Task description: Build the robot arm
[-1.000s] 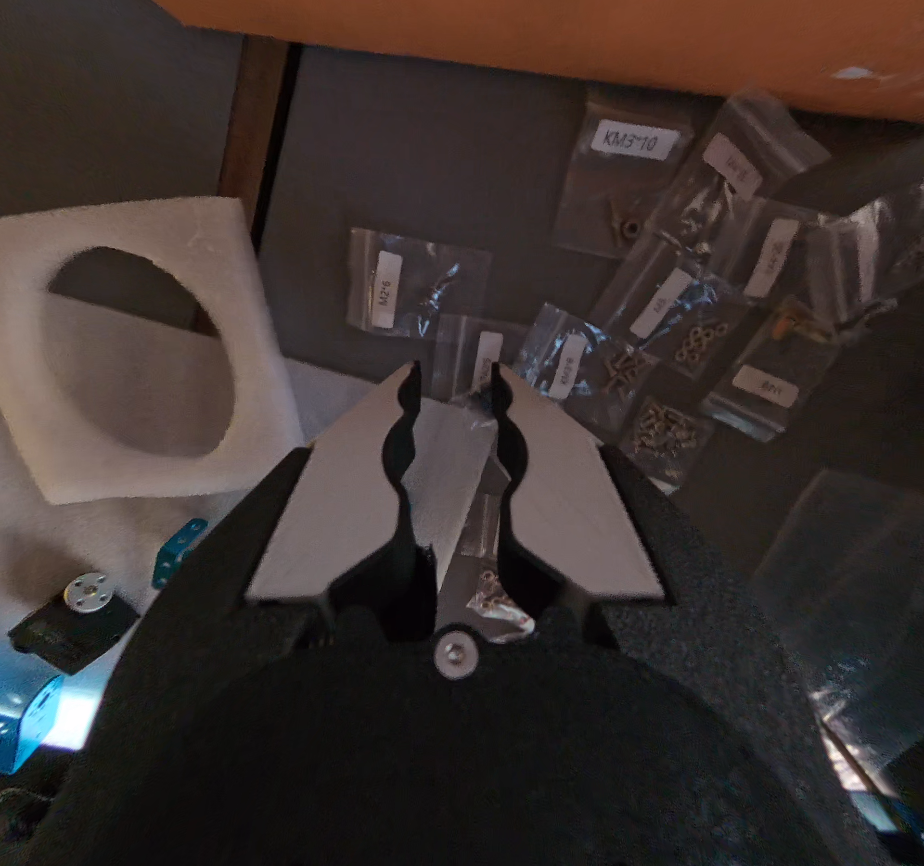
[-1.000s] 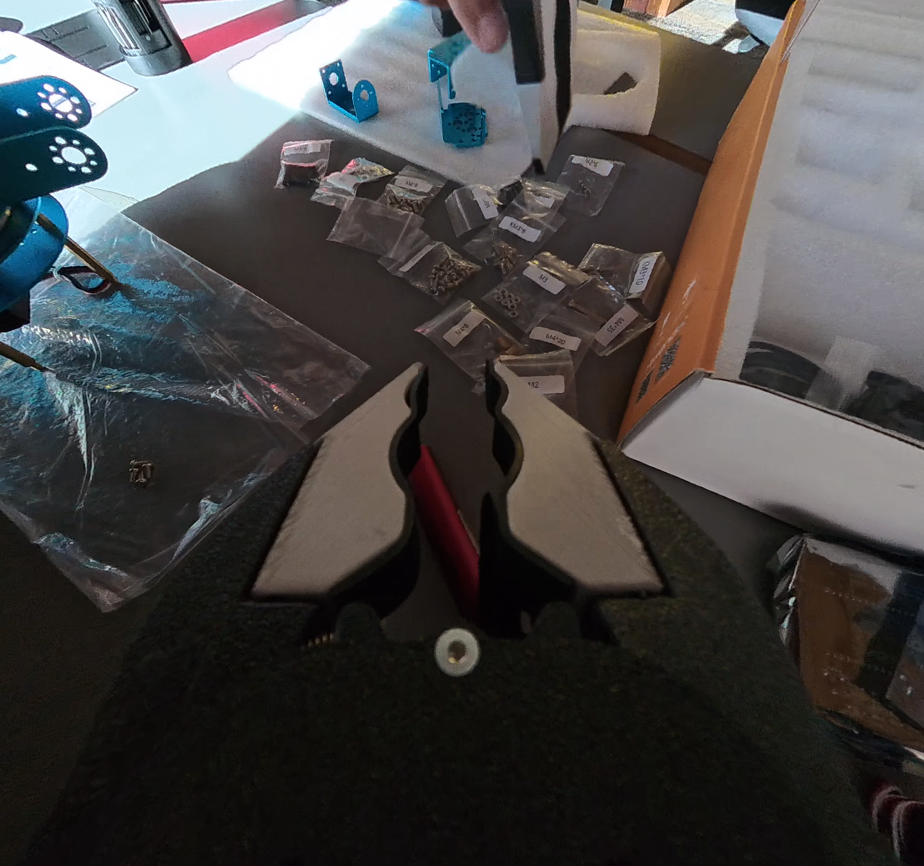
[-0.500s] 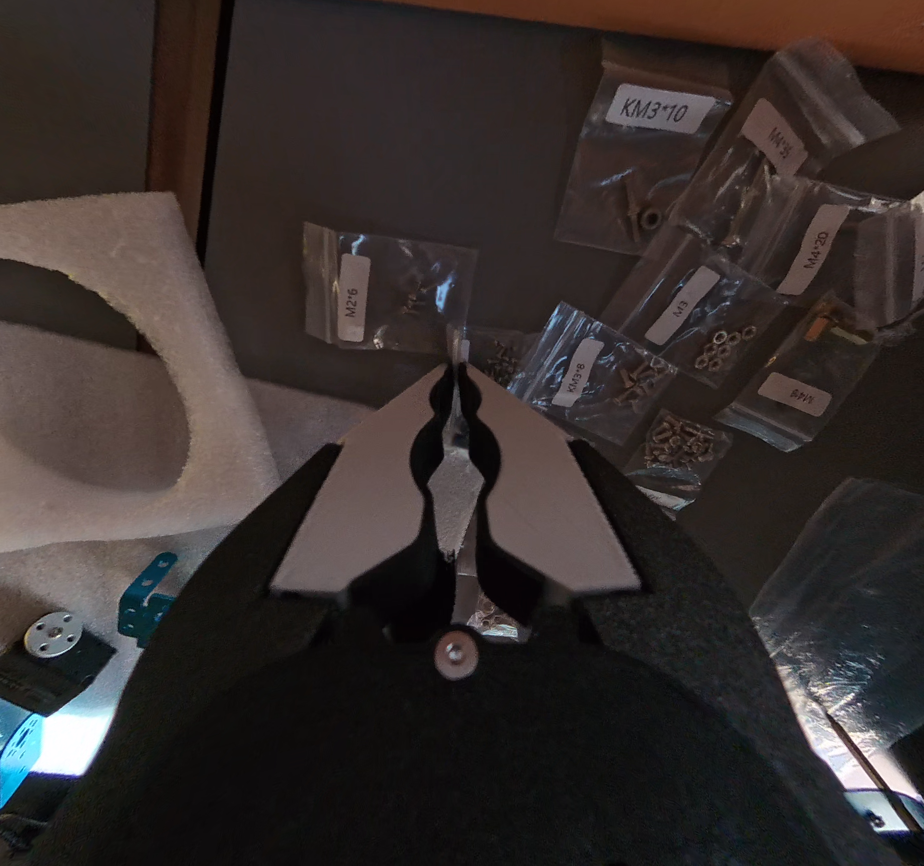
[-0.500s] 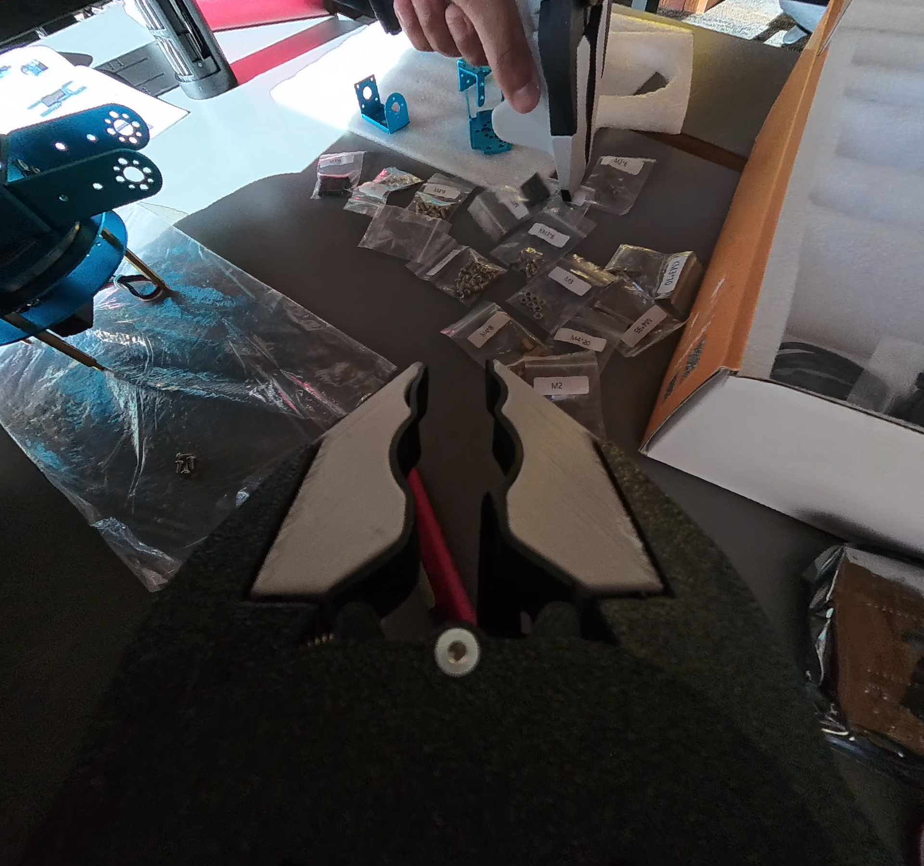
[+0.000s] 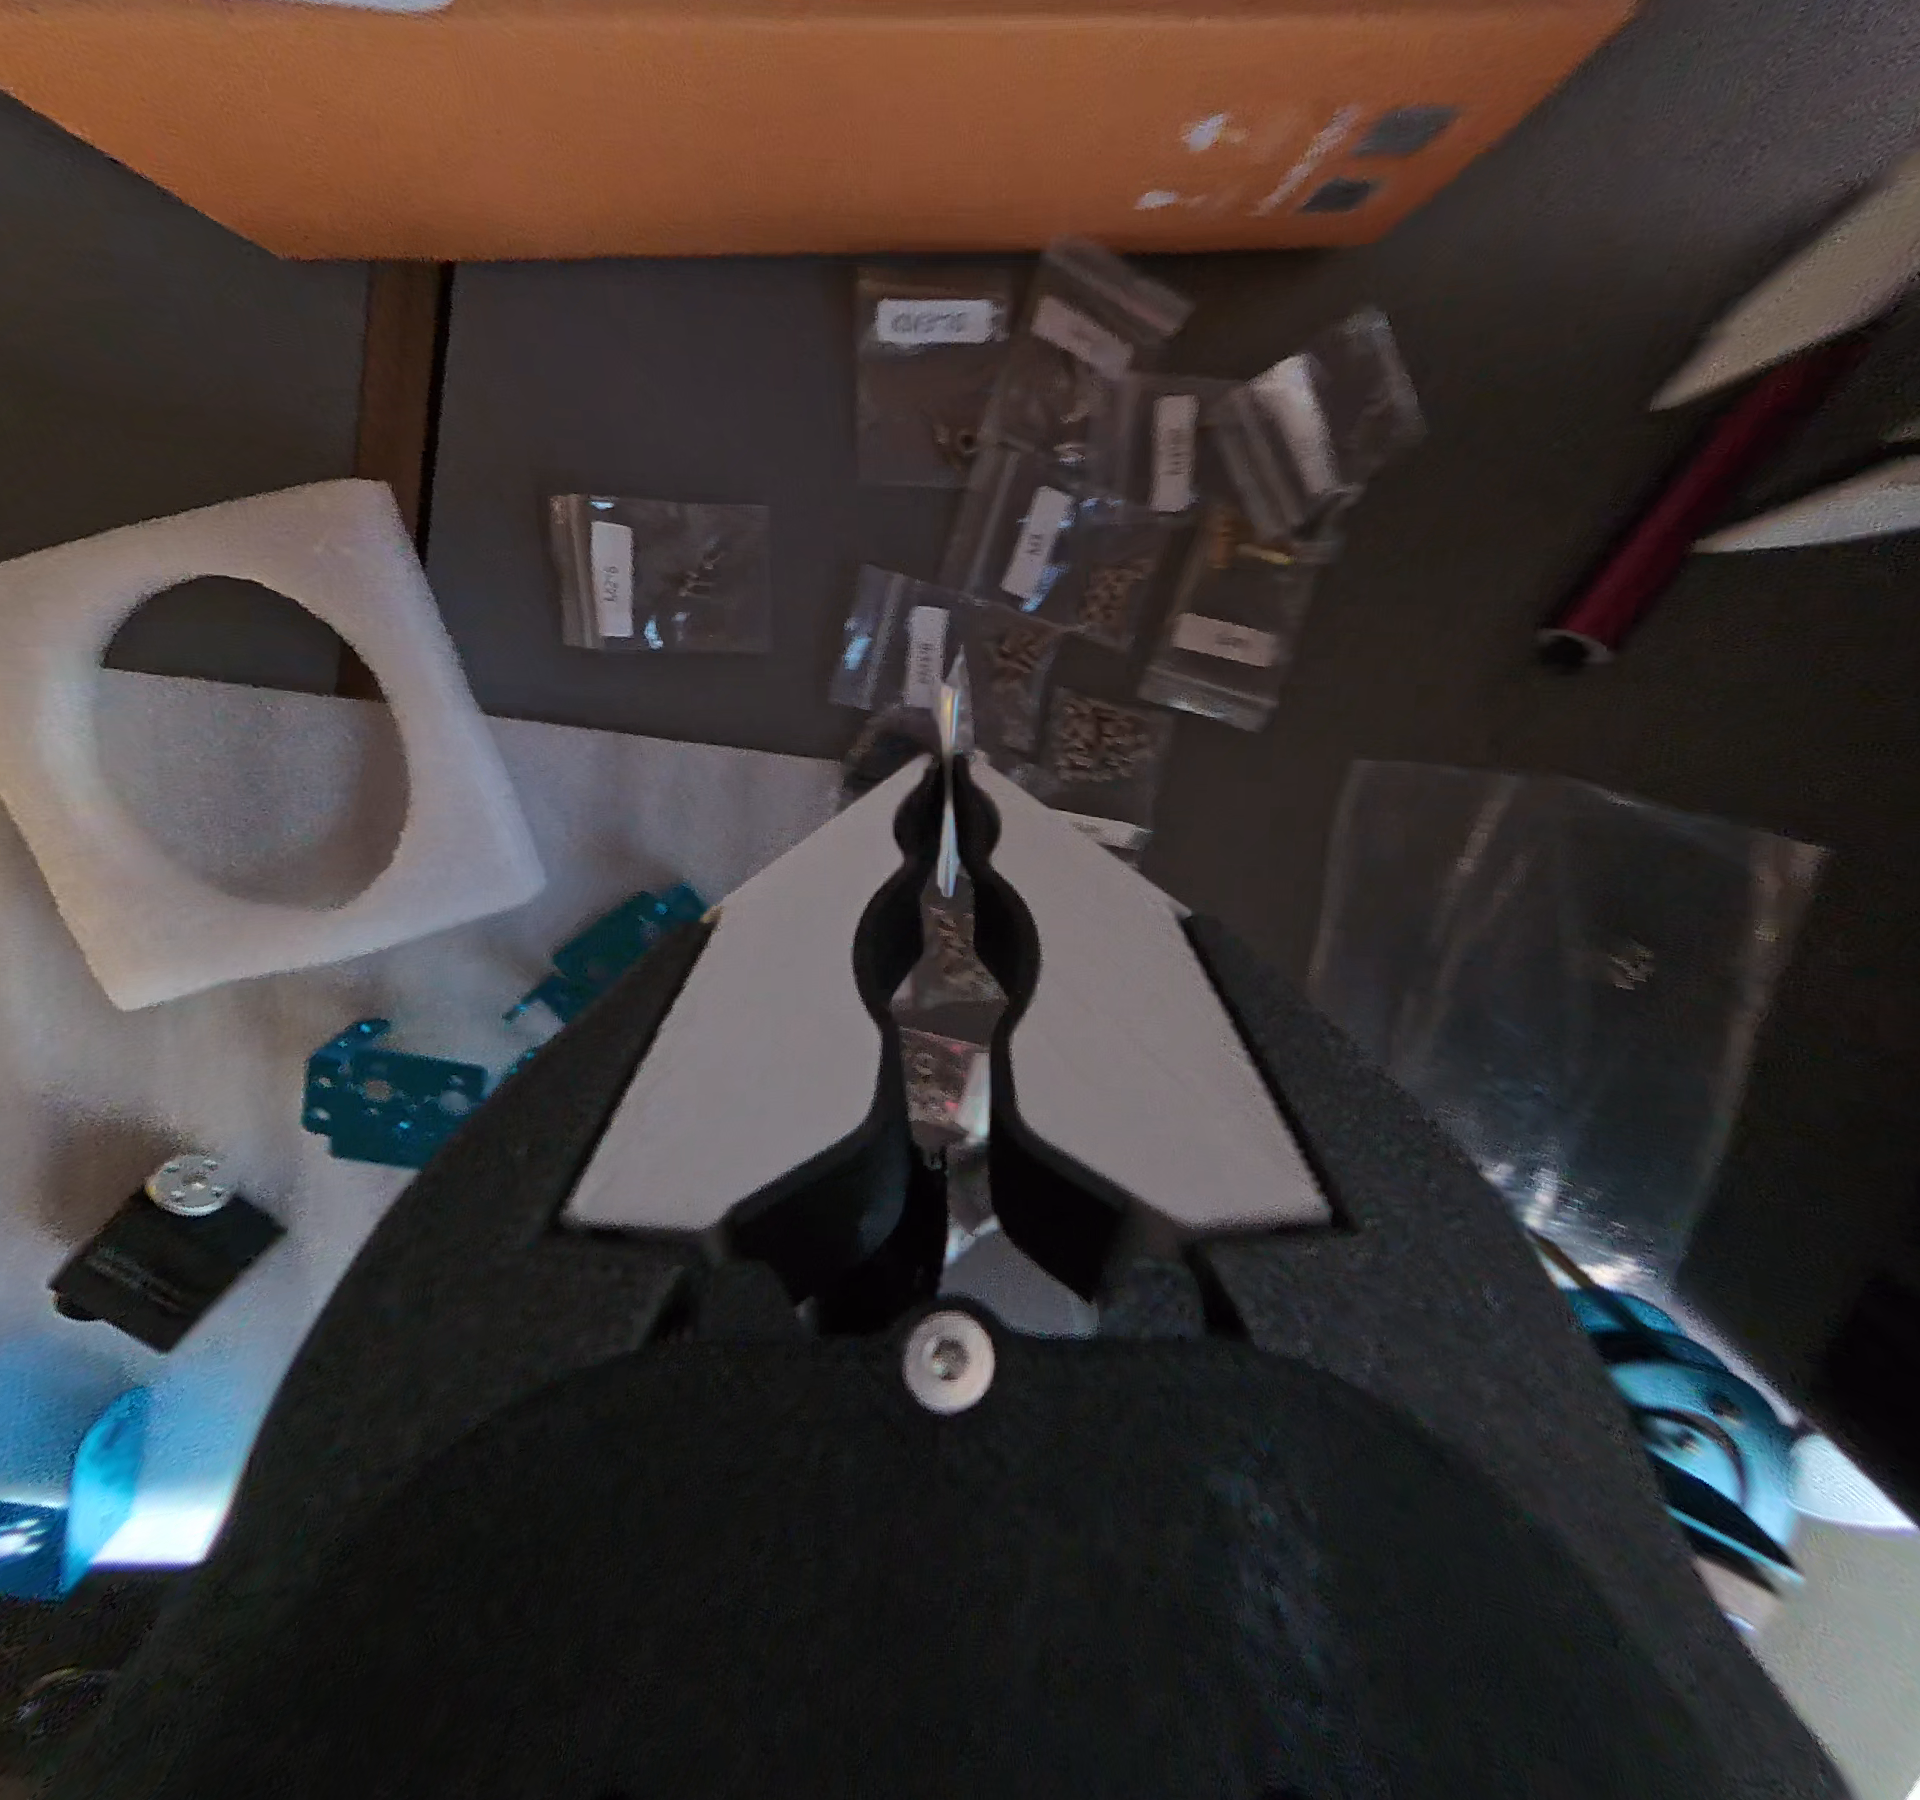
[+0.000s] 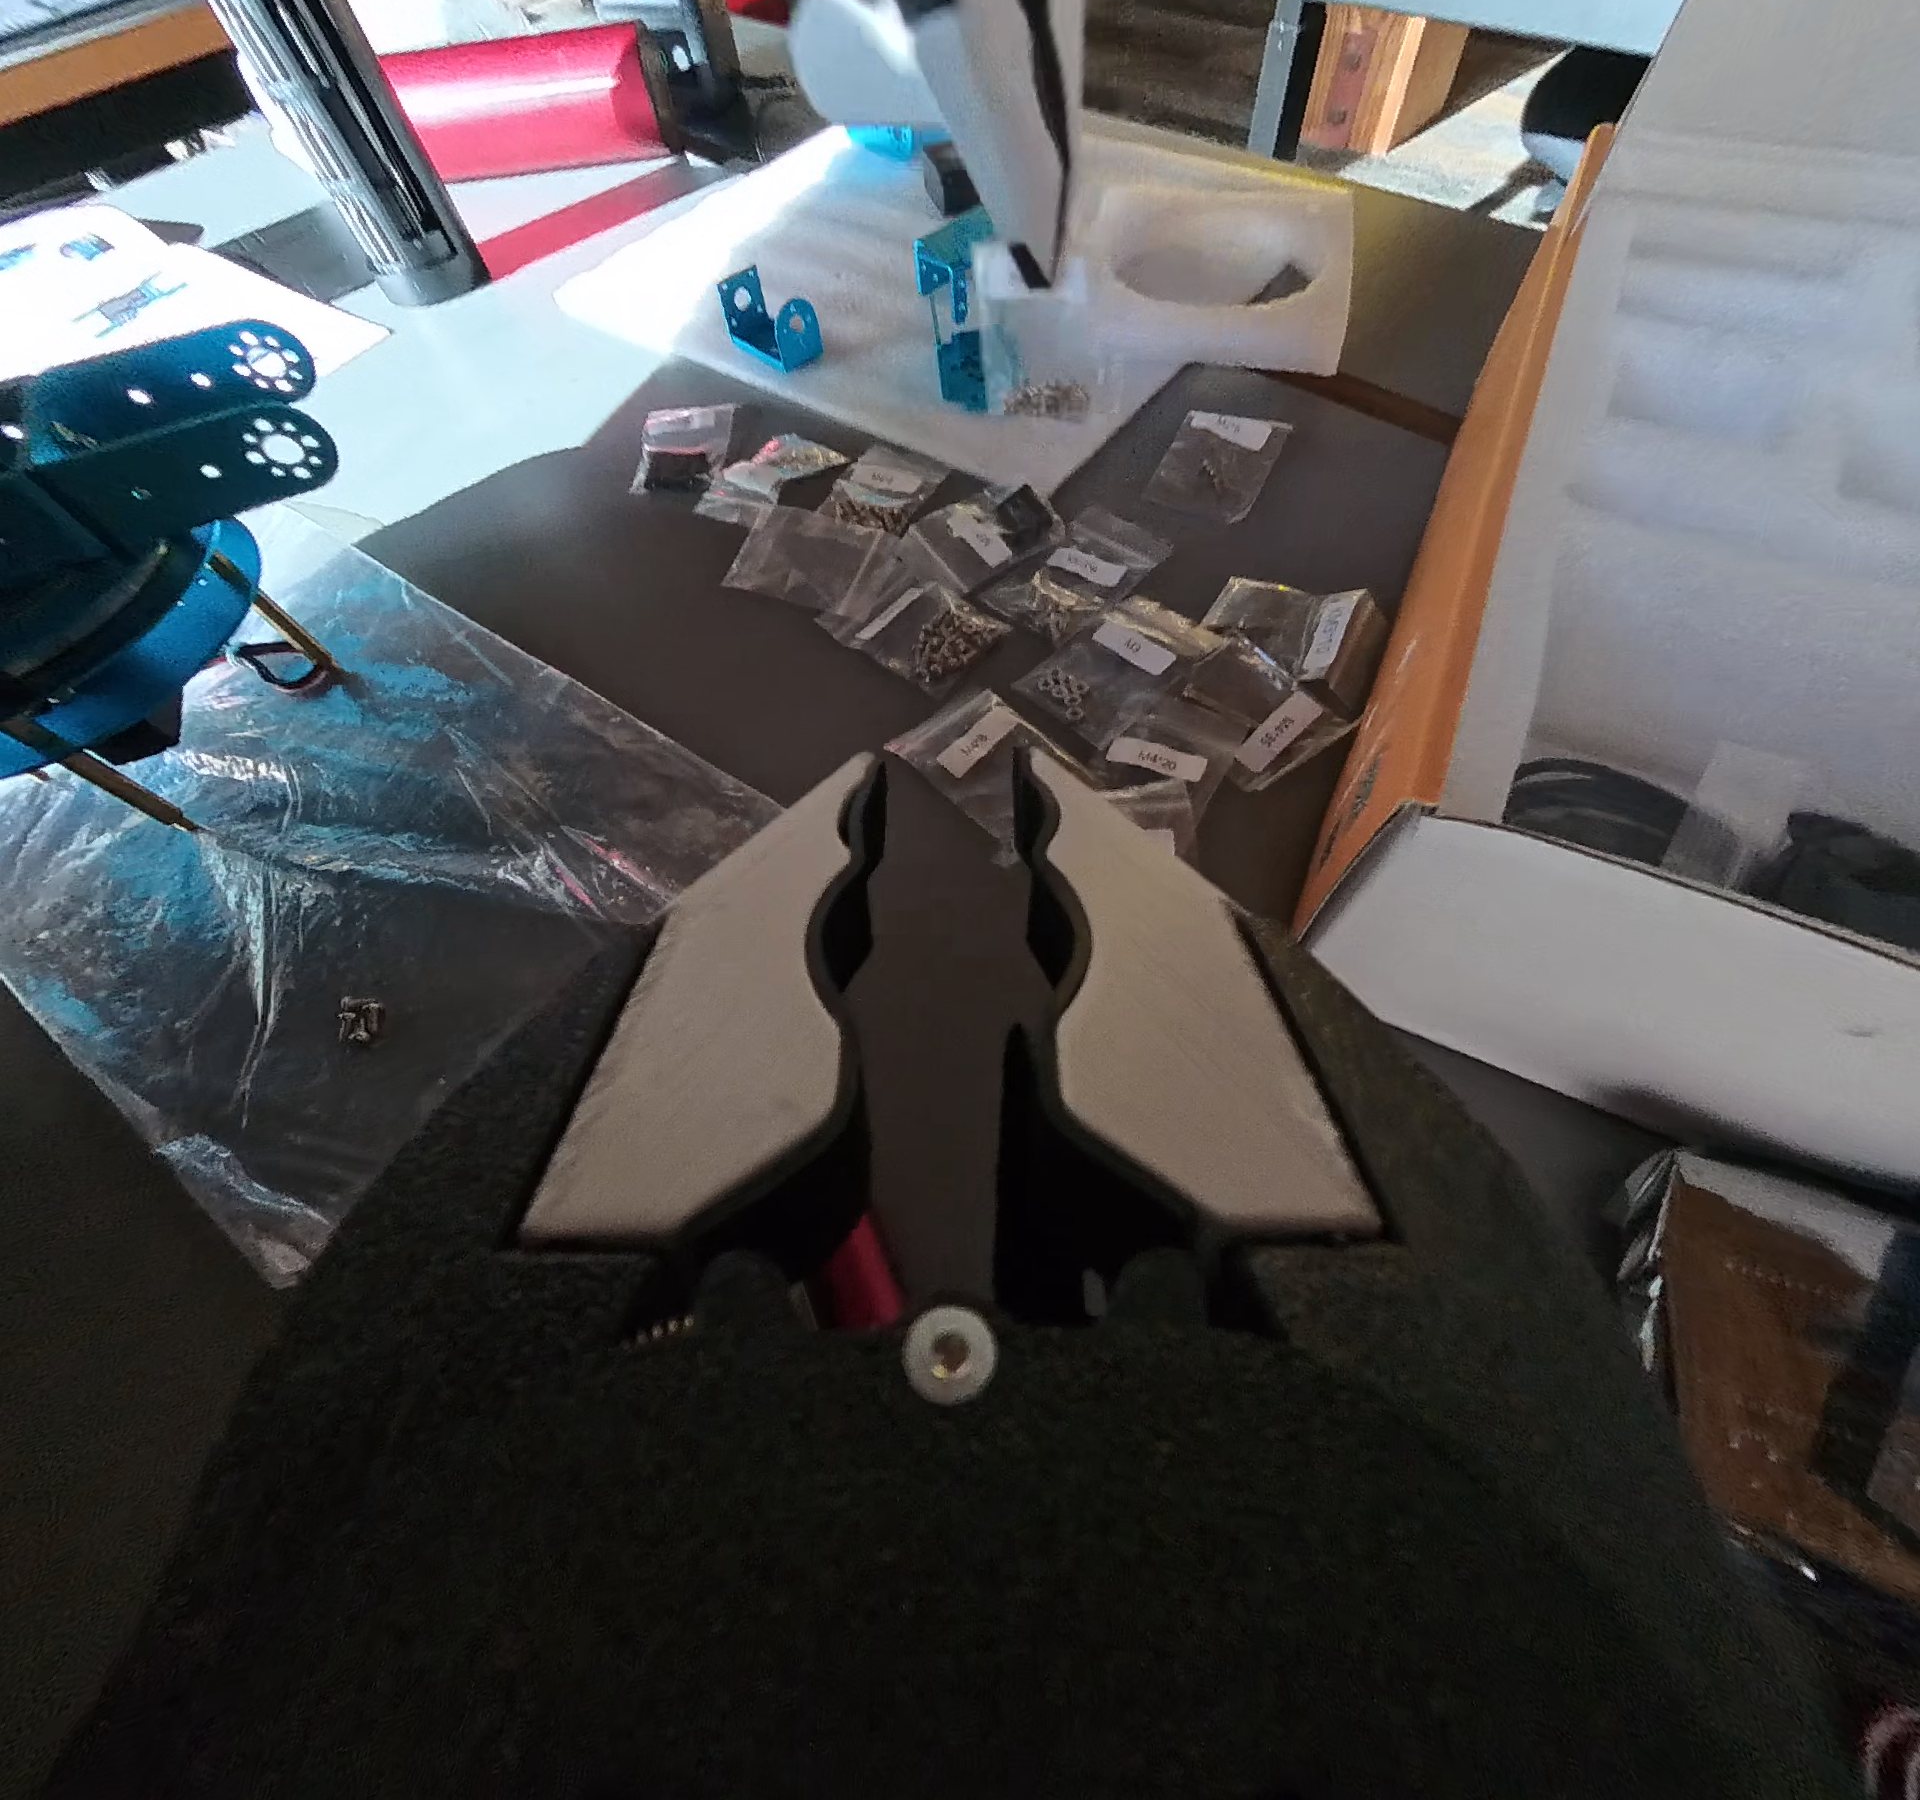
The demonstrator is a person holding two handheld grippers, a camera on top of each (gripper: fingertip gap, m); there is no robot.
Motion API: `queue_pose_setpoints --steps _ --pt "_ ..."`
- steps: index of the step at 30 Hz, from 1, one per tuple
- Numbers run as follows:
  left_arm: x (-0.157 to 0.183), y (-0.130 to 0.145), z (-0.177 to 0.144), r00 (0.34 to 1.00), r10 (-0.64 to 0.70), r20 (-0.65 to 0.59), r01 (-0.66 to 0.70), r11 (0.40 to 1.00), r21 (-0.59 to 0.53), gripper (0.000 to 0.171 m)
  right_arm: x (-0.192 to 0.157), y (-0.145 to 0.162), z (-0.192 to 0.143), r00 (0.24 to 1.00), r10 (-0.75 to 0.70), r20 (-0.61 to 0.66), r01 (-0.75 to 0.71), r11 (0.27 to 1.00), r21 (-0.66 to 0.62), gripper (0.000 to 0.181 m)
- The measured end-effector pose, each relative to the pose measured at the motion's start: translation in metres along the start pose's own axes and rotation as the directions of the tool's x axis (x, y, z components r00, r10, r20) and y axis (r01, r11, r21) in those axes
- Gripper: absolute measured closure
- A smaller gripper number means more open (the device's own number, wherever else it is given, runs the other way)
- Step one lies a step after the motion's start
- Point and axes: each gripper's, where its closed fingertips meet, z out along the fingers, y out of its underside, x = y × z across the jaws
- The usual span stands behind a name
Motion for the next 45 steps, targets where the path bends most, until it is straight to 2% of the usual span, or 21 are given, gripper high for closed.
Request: queue_pose_setpoints --steps 3,6,11,15,18,21,23,26,28,30,33,36,38,41,45 --pt "0.035 0.001 -0.042 0.998 -0.02 -0.064 0.026 0.995 0.099 0.171 -0.005 -0.007 0.0 1.0 -0.007 0.027 0.006 0.999 0.043 0.157" --pt "0.076 0.007 -0.085 0.993 -0.008 -0.114 0.03 0.982 0.188 0.171 -0.024 -0.021 0.0 0.993 -0.012 0.115 0.001 0.995 0.1 0.152" --pt "0.142 0.025 -0.142 0.99 -0.005 -0.141 0.045 0.957 0.287 0.171 -0.092 -0.083 -0.012 0.914 -0.011 0.406 -0.097 0.965 0.244 0.142" --pt "0.179 0.049 -0.168 0.997 -0.003 -0.079 0.028 0.949 0.313 0.171 -0.137 -0.117 -0.02 0.862 -0.076 0.501 -0.087 0.951 0.296 0.143" --pt "0.201 0.066 -0.179 1.0 -0.013 -0.028 0.022 0.946 0.324 0.171 -0.161 -0.115 -0.021 0.854 -0.135 0.502 -0.014 0.959 0.282 0.145" --pt "0.208 0.089 -0.178 0.997 -0.021 0.077 -0.003 0.954 0.3 0.171 -0.151 -0.078 -0.014 0.904 -0.192 0.382 0.121 0.972 0.203 0.145" --pt "0.208 0.102 -0.176 0.991 -0.027 0.129 -0.011 0.958 0.286 0.171 -0.129 -0.047 -0.014 0.943 -0.197 0.268 0.161 0.975 0.151 0.146" --pt "0.195 0.113 -0.165 0.983 -0.029 0.182 -0.017 0.969 0.246 0.171 -0.103 -0.012 -0.021 0.976 -0.148 0.159 0.128 0.983 0.128 0.147" --pt "0.178 0.114 -0.15 0.985 -0.042 0.166 0.008 0.979 0.205 0.171 -0.093 -0.003 -0.025 0.989 -0.097 0.114 0.079 0.985 0.154 0.147" --pt "0.147 0.114 -0.128 0.981 -0.069 0.182 0.041 0.987 0.153 0.171 -0.086 0.001 -0.027 0.995 -0.064 0.076 0.049 0.98 0.191 0.148" --pt "0.116 0.113 -0.087 0.99 -0.117 0.082 0.111 0.991 0.068 0.171 -0.078 0.002 -0.033 0.998 -0.058 0.01 0.053 0.967 0.251 0.148" --pt "0.088 0.093 -0.049 0.991 -0.132 0.035 0.131 0.991 0.042 0.171 -0.066 0.004 -0.041 0.995 -0.072 -0.065 0.087 0.961 0.263 0.148" --pt "0.066 0.072 -0.029 0.992 -0.108 0.068 0.105 0.994 0.037 0.171 -0.06 0.004 -0.046 0.994 -0.065 -0.085 0.086 0.958 0.275 0.15" --pt "0.056 0.035 0.001 0.994 -0.107 -0.038 0.108 0.994 0.023 0.171 -0.056 0.007 -0.045 0.997 -0.033 -0.07 0.051 0.962 0.267 0.15" --pt "0.037 -0.011 0.037 0.972 -0.173 -0.159 0.18 0.983 0.031 0.171 -0.052 0.014 -0.04 0.996 -0.034 -0.078 0.051 0.973 0.225 0.15"
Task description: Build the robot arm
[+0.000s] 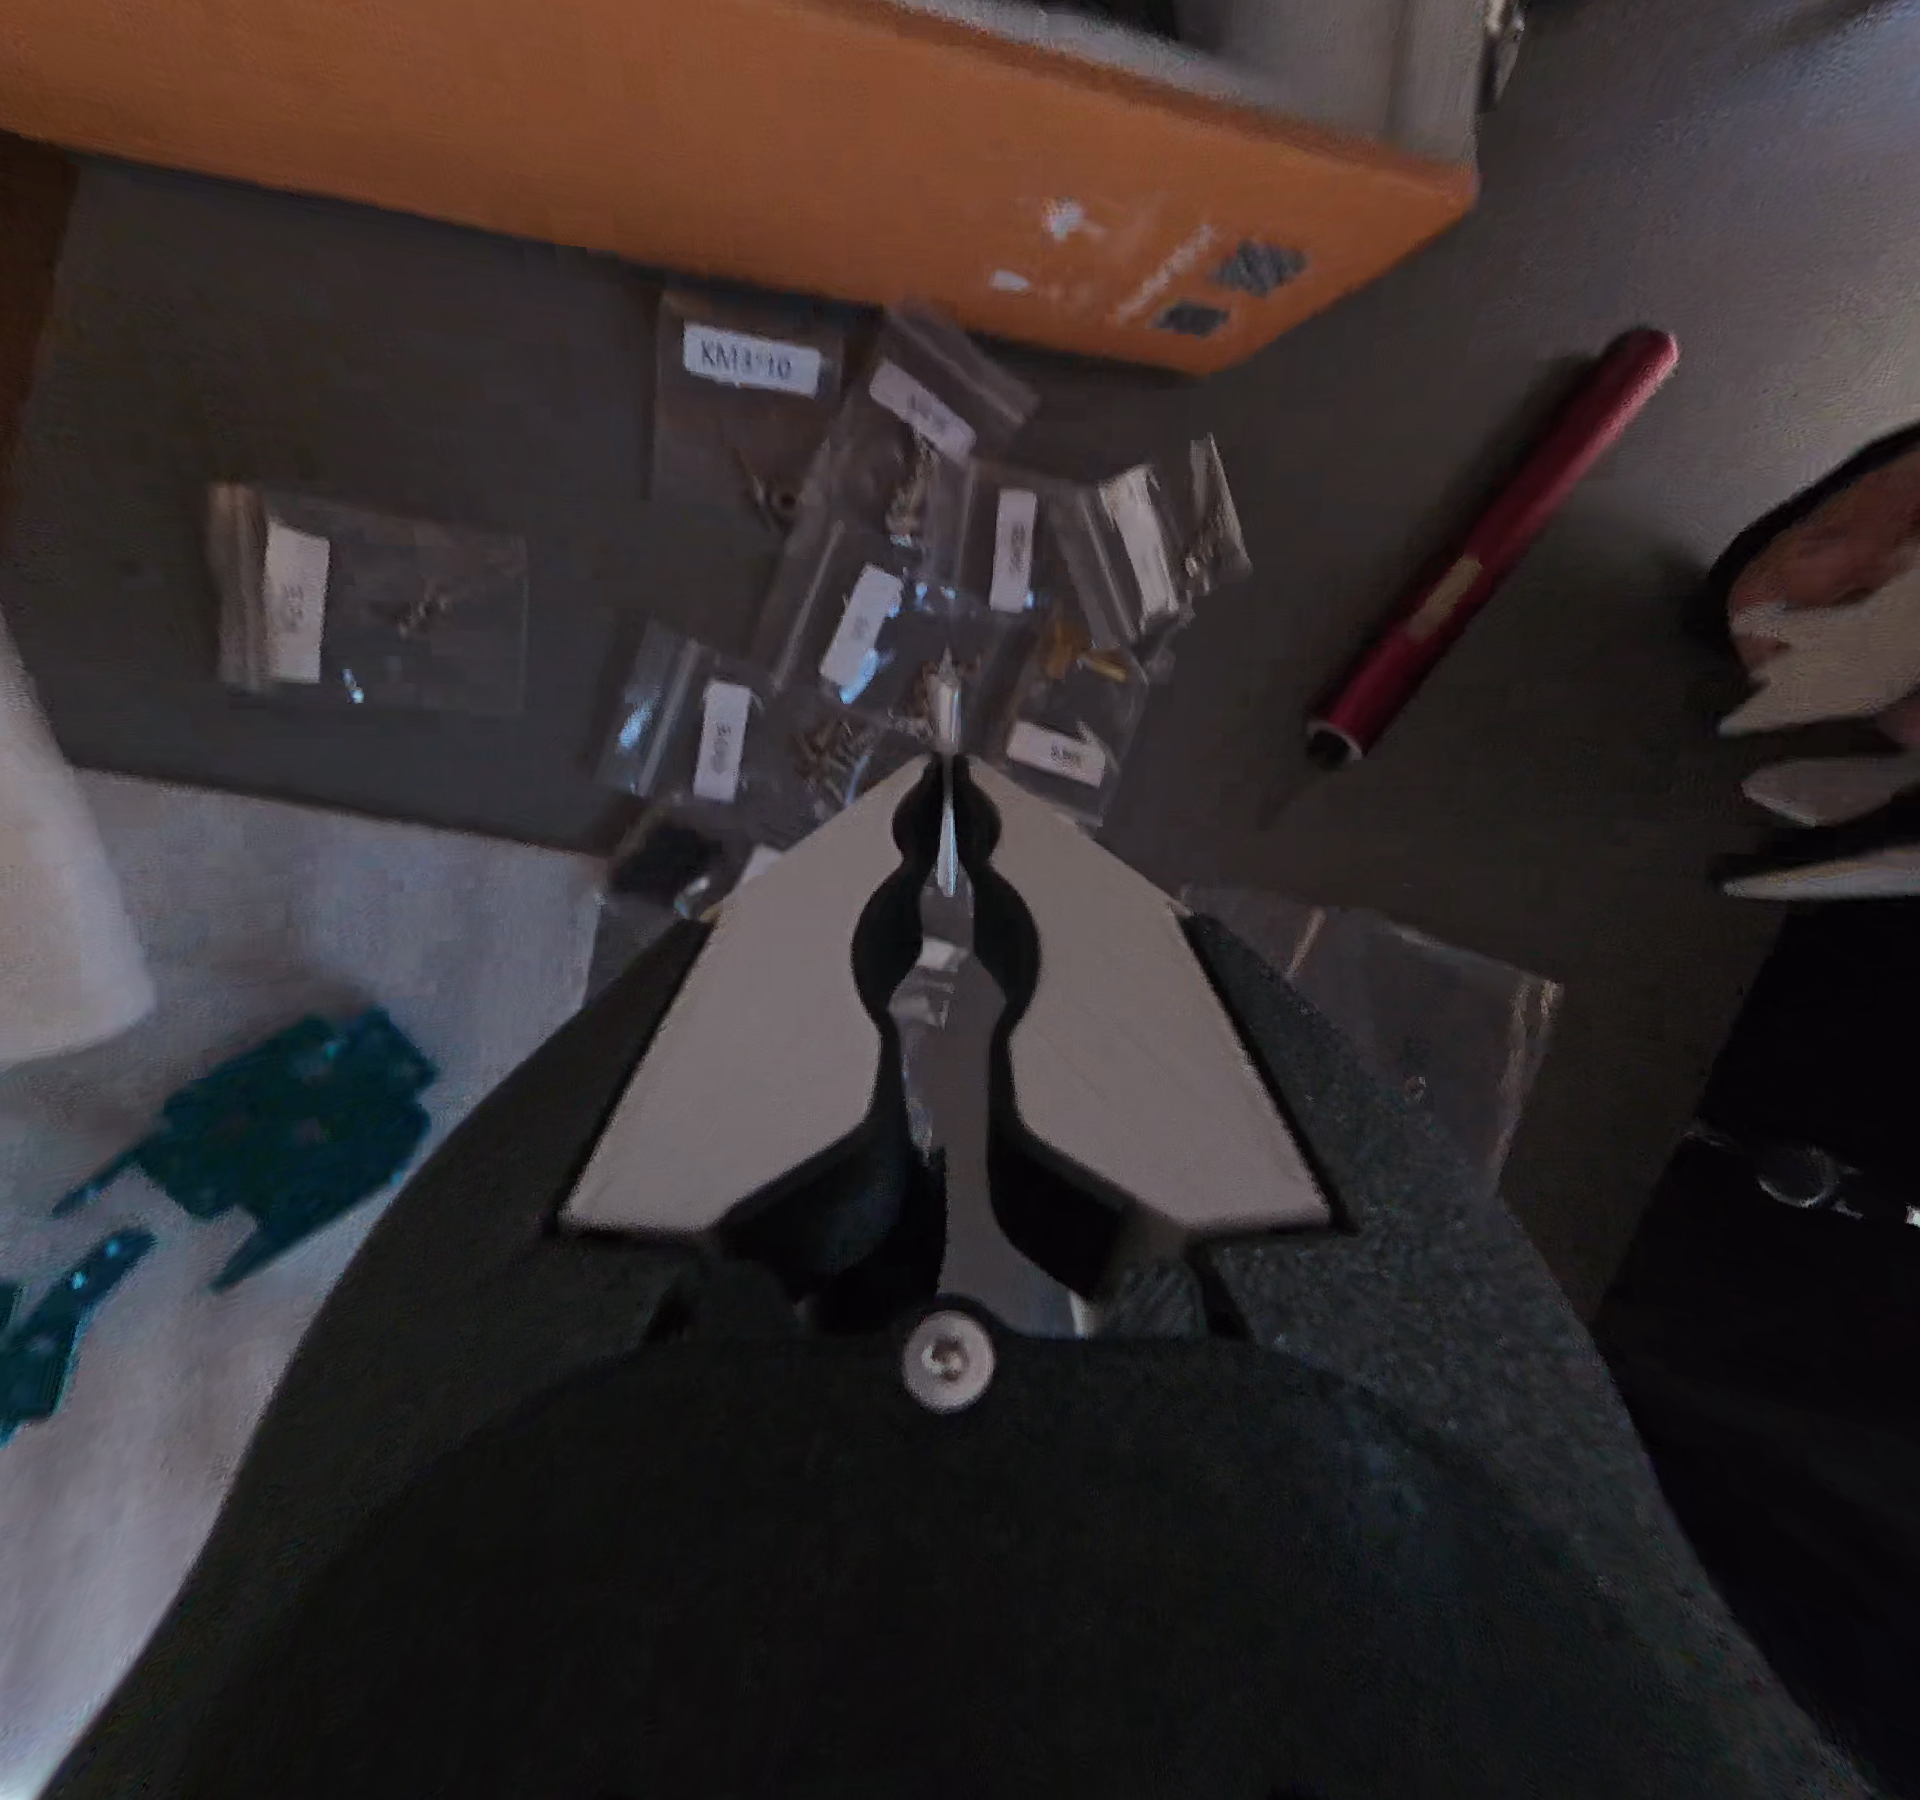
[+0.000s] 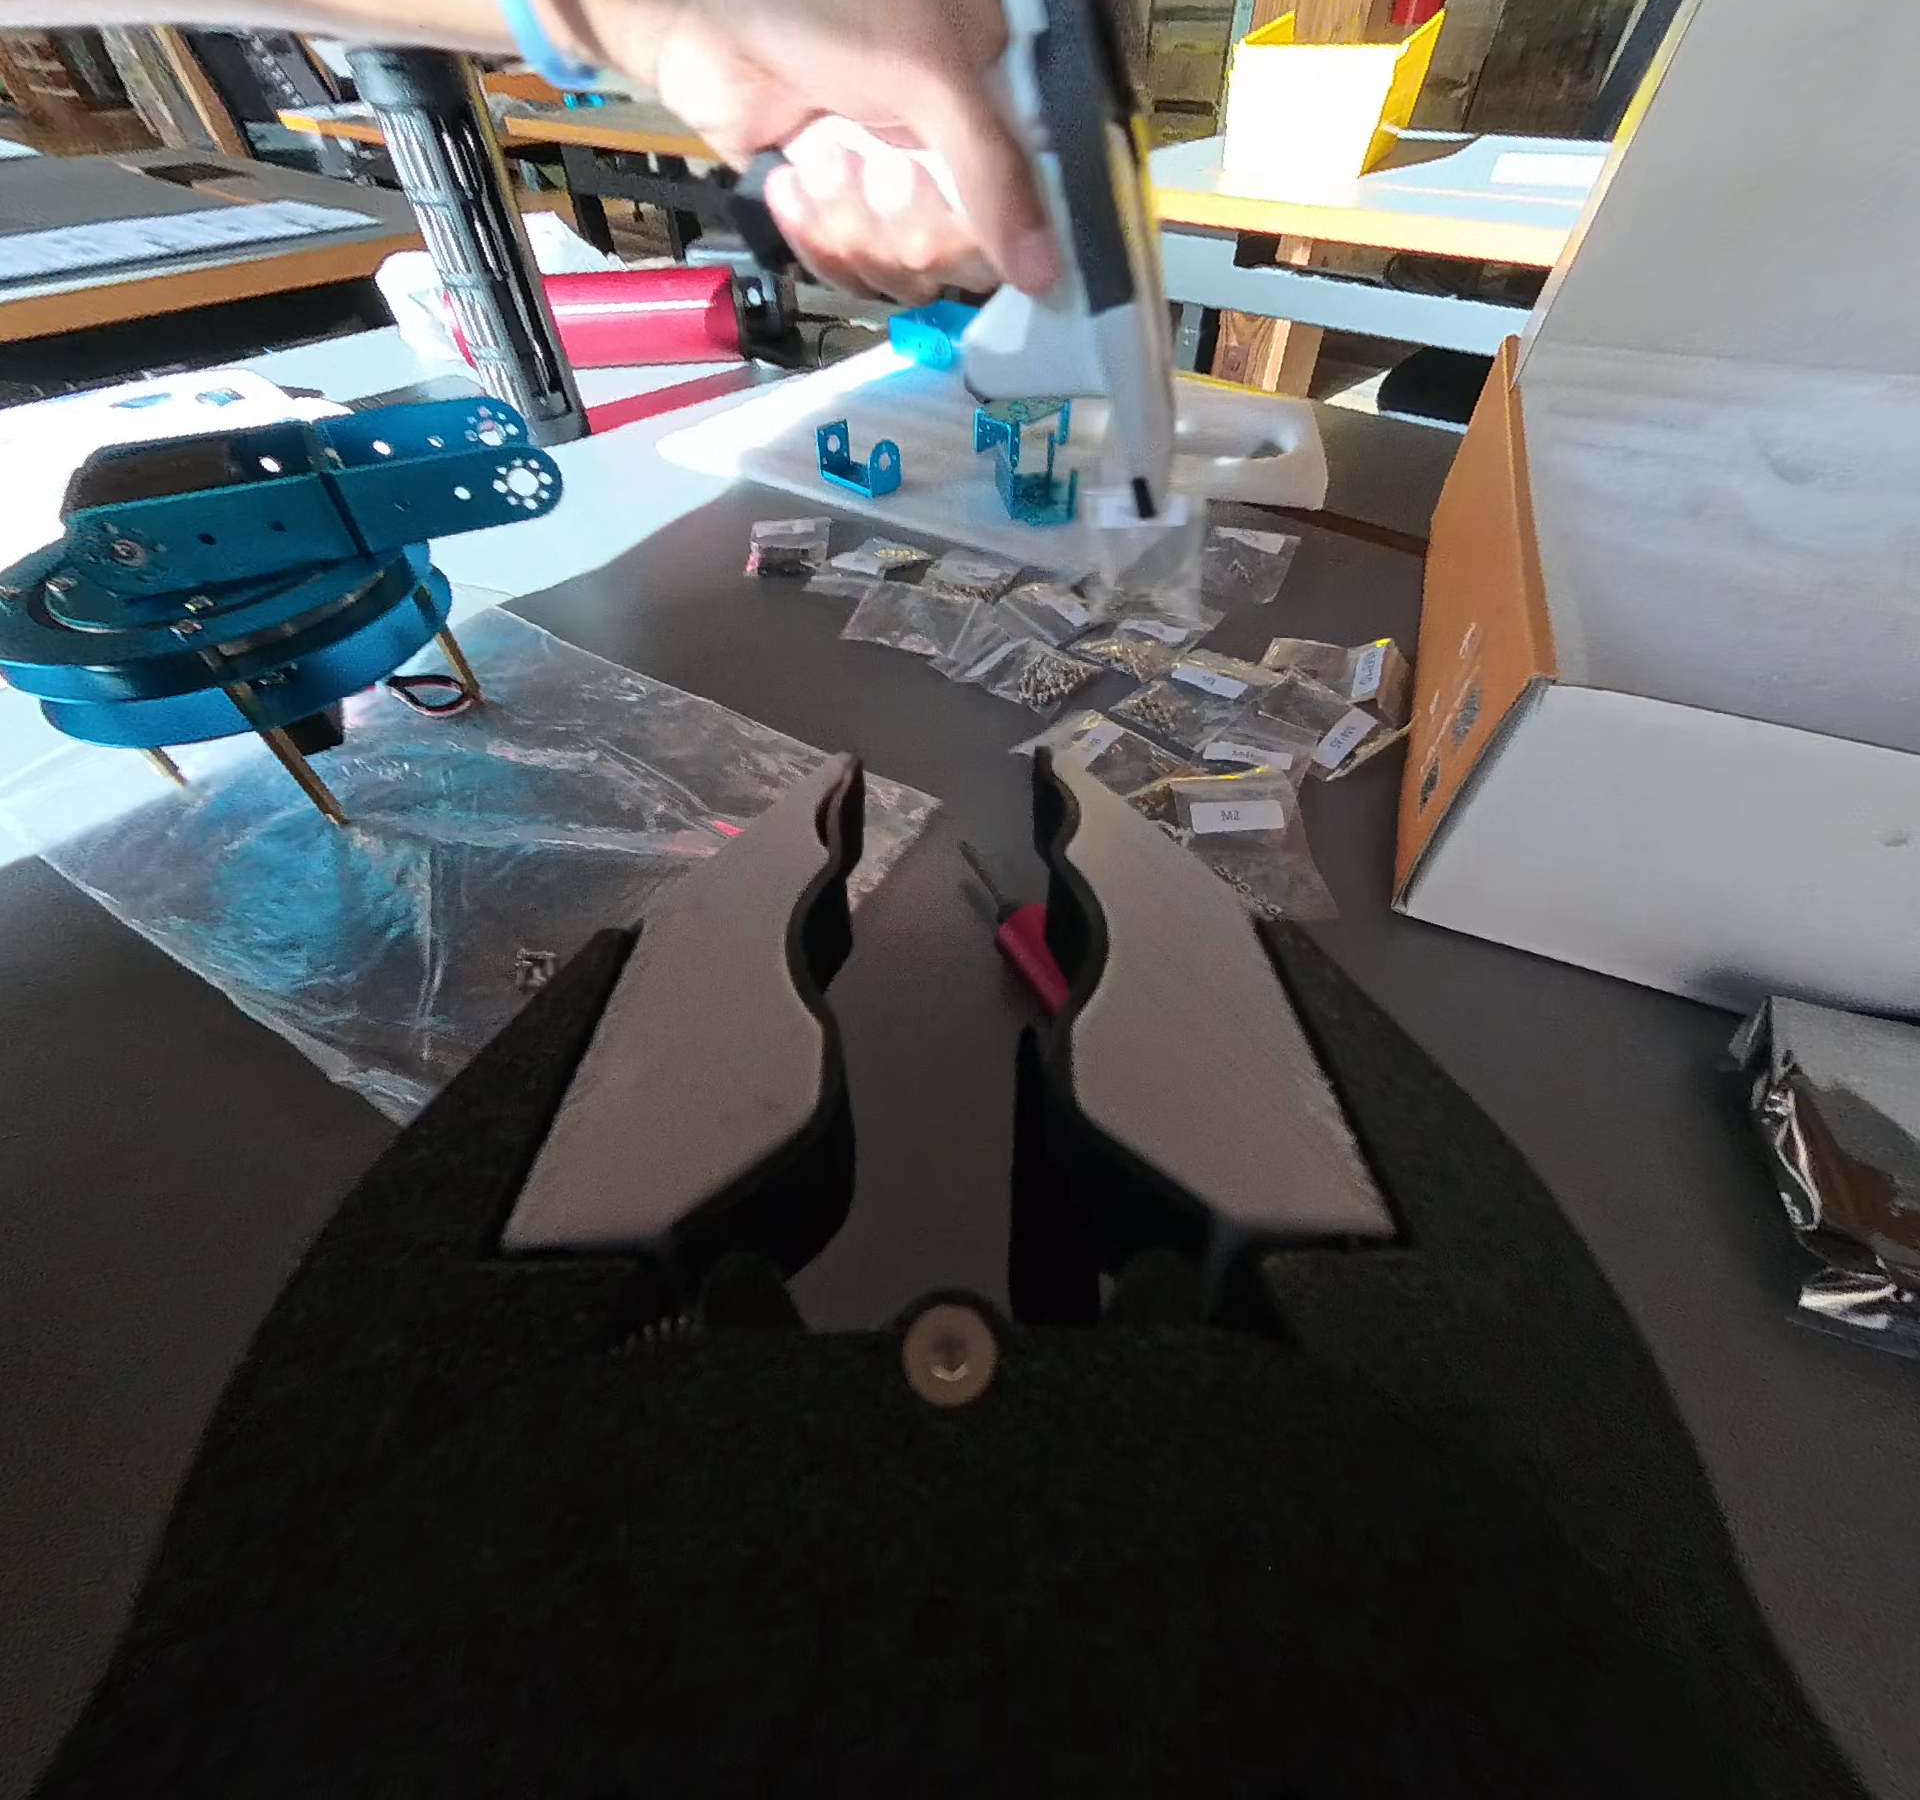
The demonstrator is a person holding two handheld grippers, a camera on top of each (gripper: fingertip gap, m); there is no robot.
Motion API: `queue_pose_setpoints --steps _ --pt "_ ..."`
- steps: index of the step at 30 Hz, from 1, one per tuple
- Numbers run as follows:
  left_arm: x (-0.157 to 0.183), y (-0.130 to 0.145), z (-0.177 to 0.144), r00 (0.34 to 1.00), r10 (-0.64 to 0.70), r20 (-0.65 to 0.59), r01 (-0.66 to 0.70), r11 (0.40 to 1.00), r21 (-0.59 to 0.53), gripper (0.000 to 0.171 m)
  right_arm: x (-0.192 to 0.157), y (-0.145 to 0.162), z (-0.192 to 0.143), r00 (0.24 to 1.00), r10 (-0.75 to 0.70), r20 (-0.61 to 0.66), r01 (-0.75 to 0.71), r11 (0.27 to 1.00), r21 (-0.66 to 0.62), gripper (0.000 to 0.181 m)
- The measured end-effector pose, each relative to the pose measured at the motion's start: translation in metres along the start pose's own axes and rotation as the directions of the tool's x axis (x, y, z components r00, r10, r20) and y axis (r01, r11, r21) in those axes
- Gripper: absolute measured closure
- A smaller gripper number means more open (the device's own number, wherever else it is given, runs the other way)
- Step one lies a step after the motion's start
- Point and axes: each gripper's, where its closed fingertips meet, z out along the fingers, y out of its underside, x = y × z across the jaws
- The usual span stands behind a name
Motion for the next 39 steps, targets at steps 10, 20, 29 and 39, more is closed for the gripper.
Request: queue_pose_setpoints --steps 10,20,29,39 --pt "-0.069 -0.021 0.032 0.959 0.172 0.223 -0.157 0.984 -0.082 0.146 0.006 0.005 0.002 1.0 0.0 -0.017 0.0 1.0 -0.023 0.151" --pt "-0.026 0.002 -0.072 0.967 0.001 0.255 -0.069 0.965 0.255 0.144 0.014 0.009 0.002 0.999 0.027 -0.043 -0.029 0.999 -0.042 0.152" --pt "0.082 0.134 -0.189 0.922 -0.325 0.209 0.097 0.719 0.689 0.145 0.017 0.017 0.009 0.996 0.085 -0.025 -0.087 0.993 -0.081 0.152" --pt "0.124 0.273 -0.172 0.729 -0.615 0.301 0.143 0.567 0.812 0.145 0.028 0.033 0.017 0.995 0.031 -0.097 -0.047 0.985 -0.166 0.152"
